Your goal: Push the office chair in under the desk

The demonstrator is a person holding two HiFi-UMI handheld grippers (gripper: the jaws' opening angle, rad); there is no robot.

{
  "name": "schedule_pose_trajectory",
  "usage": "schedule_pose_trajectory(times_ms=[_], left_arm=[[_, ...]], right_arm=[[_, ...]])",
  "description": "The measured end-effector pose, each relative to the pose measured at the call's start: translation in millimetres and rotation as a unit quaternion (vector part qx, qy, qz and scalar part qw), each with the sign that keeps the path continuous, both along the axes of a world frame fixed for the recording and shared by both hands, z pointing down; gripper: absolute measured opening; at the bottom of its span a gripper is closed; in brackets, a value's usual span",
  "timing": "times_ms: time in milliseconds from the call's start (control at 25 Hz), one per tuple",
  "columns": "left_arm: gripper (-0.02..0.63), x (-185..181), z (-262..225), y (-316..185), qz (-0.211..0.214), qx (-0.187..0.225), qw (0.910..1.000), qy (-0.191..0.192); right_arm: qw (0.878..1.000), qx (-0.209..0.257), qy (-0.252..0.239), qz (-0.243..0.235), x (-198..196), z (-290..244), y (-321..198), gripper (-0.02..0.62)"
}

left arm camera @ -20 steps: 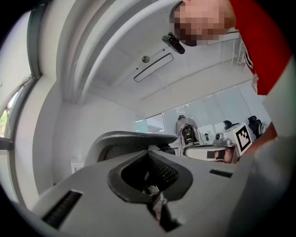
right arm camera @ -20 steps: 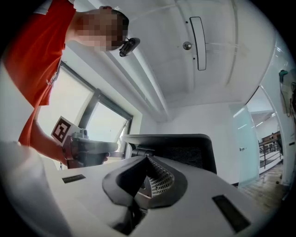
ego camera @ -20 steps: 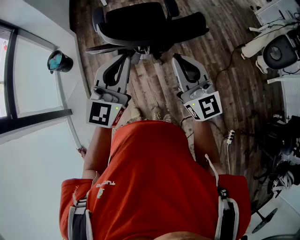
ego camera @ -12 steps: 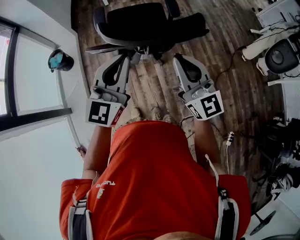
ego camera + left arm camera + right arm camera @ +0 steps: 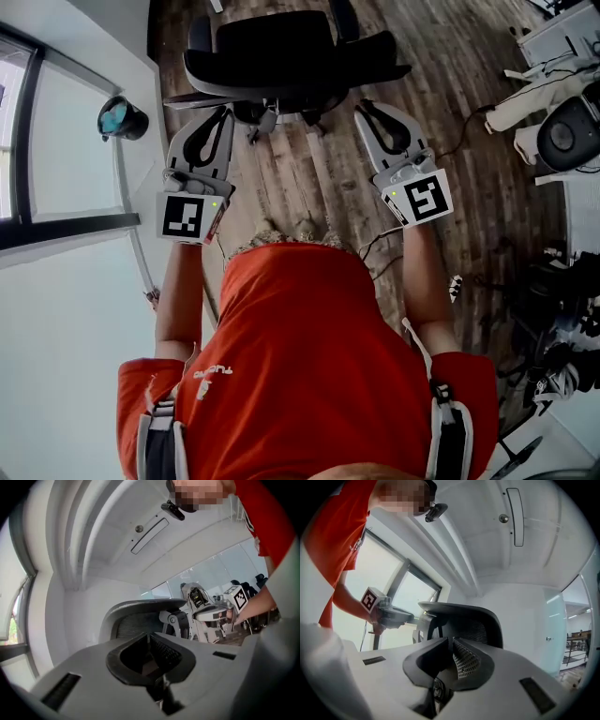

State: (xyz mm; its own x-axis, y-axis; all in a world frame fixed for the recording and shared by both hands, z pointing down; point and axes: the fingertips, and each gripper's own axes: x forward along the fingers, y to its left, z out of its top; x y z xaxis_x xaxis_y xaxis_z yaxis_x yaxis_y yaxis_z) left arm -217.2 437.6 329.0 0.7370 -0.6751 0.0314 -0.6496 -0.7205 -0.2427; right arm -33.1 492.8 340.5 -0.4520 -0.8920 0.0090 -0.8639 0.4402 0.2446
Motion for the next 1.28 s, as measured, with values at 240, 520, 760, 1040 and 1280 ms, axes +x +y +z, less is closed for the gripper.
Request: schedule_pose_trajectory(times_ms=[240,520,760,1040,1280], left_arm=[[0.072,-5,16,-14,-0.024,0.012,0.9959,-0.087],[0.178,-22,38,-41,-0.037,0.037,0.9701,-0.237],[0.251,-46,61,-66,-0.026,0.035,0.9354,-0.351],[0.272,-57,90,-94,0.009,0.009,0.8941,-0.448],[0.272,-51,111,-116,0.035,-0.005,0.8693,-0.493]], right_arm=[[0.997,-0.028,0.066,-0.009,31,11,-12,0.088],[0.982,-0.032,0.183,-0.045,62,24,-40,0.191],[0.954,-0.091,0.279,-0.061,80,47,-62,0.267],[0.917,-0.157,0.36,-0.073,100,74,-91,0.284],[0.874,-0.217,0.417,-0.123,104,103,-109,0.288]])
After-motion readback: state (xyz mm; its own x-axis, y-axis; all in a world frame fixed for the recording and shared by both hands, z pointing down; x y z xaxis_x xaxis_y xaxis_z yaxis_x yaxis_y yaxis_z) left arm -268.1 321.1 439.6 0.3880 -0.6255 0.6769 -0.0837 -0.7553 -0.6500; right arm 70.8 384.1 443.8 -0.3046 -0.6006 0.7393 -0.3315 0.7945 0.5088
